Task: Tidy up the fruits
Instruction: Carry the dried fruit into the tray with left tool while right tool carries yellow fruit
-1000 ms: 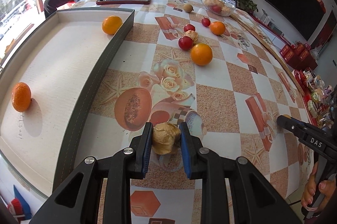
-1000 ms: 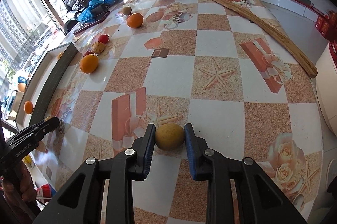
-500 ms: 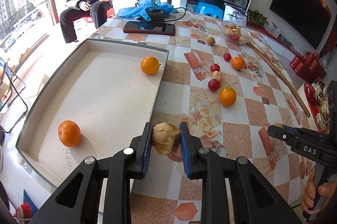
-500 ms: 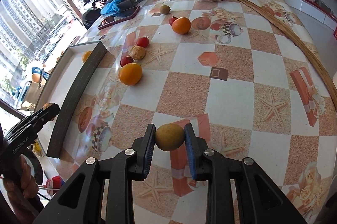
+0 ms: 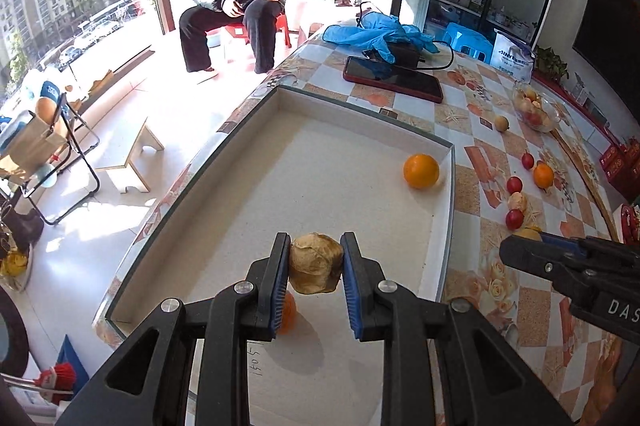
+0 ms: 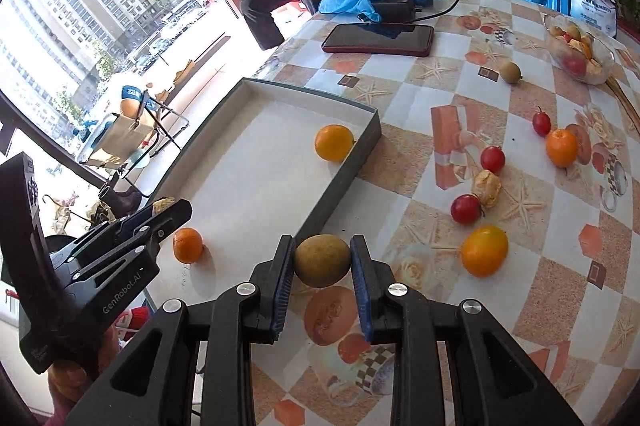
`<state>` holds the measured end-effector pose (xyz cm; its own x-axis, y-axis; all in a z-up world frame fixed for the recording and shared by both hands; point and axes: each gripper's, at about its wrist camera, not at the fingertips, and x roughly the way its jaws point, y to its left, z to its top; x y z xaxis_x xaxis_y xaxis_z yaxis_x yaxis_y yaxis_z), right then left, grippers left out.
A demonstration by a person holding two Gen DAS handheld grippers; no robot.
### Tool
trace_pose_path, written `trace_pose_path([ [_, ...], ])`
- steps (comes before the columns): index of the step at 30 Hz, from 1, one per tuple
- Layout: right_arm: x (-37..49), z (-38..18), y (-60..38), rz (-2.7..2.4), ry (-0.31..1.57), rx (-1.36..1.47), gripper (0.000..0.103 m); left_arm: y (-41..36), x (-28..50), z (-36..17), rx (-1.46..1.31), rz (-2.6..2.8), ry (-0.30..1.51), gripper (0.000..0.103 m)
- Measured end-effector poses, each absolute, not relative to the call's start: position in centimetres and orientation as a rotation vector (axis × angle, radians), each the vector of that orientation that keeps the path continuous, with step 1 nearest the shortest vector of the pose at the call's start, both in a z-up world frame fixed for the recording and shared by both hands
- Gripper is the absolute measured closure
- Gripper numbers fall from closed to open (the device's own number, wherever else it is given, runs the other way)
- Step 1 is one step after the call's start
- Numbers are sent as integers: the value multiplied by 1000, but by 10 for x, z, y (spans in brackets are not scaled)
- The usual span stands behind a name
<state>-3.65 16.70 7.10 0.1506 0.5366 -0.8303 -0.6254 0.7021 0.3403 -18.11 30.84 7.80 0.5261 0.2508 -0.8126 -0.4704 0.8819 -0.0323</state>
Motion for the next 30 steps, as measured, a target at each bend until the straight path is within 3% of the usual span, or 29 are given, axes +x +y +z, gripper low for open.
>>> trace_pose_path([
  [20, -43, 40, 232, 904, 1217, -137, 74, 327, -166, 35, -227, 514, 1009, 73],
  [21, -43, 39, 233, 912, 1224, -134, 74, 327, -166, 34, -221, 514, 1009, 69],
  [23, -44, 37, 233, 919, 1231, -134, 73, 325, -166, 34, -211, 514, 1005, 48],
  [24, -44, 37, 233, 919, 1230, -137, 73, 324, -167, 35, -206, 518, 995, 32],
  [25, -44, 38, 232, 920, 1228, -138, 73, 323, -169, 37, -198, 523, 979, 25],
  [26, -44, 40, 230, 919, 1221, -137, 56, 322, -170, 39, -187, 534, 965, 25],
  [27, -44, 43, 228, 911, 1205, -135, 51, 321, -171, 42, -179, 546, 953, 25],
  [28, -44, 48, 224, 906, 1176, -127, 39, 321, -171, 44, -177, 546, 948, 25],
  [29, -44, 53, 219, 902, 1155, -121, 17, 321, -172, 45, -180, 542, 946, 25],
  [30, -43, 59, 214, 898, 1127, -110, 9, 321, -172, 47, -184, 541, 943, 24],
])
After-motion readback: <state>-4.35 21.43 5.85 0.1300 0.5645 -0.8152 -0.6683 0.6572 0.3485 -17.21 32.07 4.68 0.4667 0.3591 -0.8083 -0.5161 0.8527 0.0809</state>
